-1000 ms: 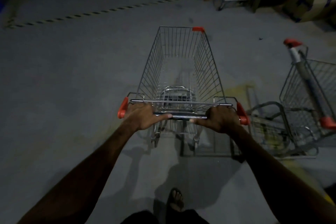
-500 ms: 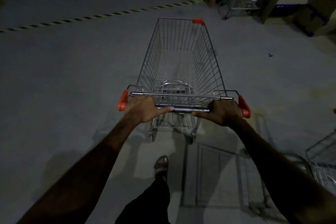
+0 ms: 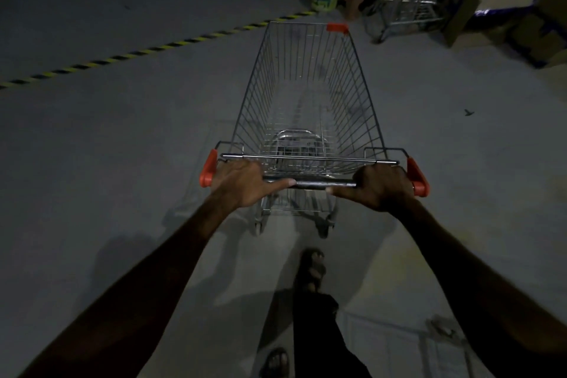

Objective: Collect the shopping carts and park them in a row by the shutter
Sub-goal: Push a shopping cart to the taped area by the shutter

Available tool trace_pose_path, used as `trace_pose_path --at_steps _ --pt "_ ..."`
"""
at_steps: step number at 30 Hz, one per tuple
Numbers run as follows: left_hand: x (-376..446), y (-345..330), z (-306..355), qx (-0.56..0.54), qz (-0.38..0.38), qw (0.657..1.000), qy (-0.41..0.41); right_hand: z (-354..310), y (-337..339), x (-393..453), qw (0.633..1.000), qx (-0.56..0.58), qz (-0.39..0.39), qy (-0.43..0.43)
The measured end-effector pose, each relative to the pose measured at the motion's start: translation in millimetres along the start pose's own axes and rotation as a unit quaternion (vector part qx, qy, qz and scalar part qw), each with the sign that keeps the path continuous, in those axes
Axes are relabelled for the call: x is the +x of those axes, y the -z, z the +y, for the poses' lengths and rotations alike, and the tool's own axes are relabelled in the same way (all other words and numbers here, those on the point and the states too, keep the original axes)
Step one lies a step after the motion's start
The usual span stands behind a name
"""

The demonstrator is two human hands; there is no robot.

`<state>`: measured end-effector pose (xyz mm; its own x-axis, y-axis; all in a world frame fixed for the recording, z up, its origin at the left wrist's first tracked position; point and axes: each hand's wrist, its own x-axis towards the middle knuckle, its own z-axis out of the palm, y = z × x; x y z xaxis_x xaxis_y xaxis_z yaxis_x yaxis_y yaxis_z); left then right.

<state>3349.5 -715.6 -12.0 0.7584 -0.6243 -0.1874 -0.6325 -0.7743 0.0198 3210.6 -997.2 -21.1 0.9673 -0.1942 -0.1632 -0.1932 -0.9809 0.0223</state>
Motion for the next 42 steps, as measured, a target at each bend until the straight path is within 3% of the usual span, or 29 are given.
trace_pose_path --at_steps 14,20,28,42 --pt "367 67 -52 -0.023 -0.001 0.999 0.049 137 56 366 0.999 -0.005 0.027 0.019" --pt "493 84 -84 -0.005 0.003 0.999 0.050 176 76 498 0.999 -0.002 0.001 0.035" --pt "689 134 -135 -0.029 0.016 0.997 0.068 219 110 706 0.999 -0.004 0.035 0.033" --pt "1001 195 -214 -0.005 -0.034 0.997 0.072 302 166 1016 0.999 -0.007 0.018 0.051"
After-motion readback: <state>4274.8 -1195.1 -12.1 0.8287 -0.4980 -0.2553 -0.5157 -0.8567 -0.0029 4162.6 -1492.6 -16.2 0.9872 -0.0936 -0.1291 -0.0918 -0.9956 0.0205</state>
